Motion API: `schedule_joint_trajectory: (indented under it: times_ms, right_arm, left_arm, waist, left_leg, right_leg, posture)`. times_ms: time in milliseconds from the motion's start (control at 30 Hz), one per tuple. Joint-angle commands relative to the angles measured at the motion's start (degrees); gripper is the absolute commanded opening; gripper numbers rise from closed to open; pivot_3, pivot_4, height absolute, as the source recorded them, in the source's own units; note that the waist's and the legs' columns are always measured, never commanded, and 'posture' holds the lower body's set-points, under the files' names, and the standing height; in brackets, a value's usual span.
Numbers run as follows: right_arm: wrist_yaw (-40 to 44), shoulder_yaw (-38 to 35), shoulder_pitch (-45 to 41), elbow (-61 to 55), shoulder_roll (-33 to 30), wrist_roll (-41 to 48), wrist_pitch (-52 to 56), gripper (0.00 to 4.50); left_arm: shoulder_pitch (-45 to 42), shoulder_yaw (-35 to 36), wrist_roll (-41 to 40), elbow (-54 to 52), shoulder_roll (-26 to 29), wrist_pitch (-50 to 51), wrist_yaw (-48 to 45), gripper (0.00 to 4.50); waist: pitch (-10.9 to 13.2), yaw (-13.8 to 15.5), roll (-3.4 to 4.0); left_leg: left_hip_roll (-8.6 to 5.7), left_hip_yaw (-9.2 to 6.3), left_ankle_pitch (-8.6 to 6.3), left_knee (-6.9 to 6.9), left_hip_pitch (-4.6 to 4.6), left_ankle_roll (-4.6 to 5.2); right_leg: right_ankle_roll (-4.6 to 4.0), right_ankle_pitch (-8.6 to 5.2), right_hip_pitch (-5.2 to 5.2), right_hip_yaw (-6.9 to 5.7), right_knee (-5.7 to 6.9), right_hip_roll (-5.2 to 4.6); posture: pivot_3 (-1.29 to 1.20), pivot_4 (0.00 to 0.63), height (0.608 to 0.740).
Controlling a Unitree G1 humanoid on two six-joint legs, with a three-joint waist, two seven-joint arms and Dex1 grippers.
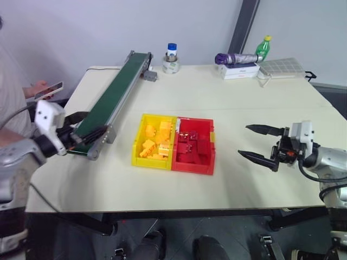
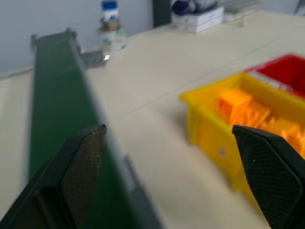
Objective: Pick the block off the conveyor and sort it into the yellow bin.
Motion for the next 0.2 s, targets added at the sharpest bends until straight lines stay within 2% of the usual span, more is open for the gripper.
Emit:
schedule_joint_trajectory:
  times_ms: [33,200]
  right_arm:
    - [0.48,-0.75,-1.39,0.15,-0.37,0.27,-1.21,4.5]
    - [0.85,-0.51,-1.66,0.74,-0.34,0.16,-1.51,4.5]
  left_arm:
    - [3.9,3.54,0.33,-1.58,-0.31,-2.66,-0.48,4.46]
    - [6.1,5.17,0.56,0.88,-1.21,-7.12,-1.04,4.46]
  waist:
    - [0.0,-0.01,0.0]
    - [0.01,0.03,0.01]
  left_leg:
    - [0.0,0.0,0.0,0.0,-0.02,0.0]
    - [0.01,0.01,0.0,-0.03,-0.17,0.0]
  right_leg:
    - [0.0,0.0,0.01,0.0,0.0,0.0]
    - [-0.01,-0.01,-0.13,0.01,0.0,-0.01]
  posture:
    - [0.0,0.15,0.74]
    - [0.0,0.15,0.74]
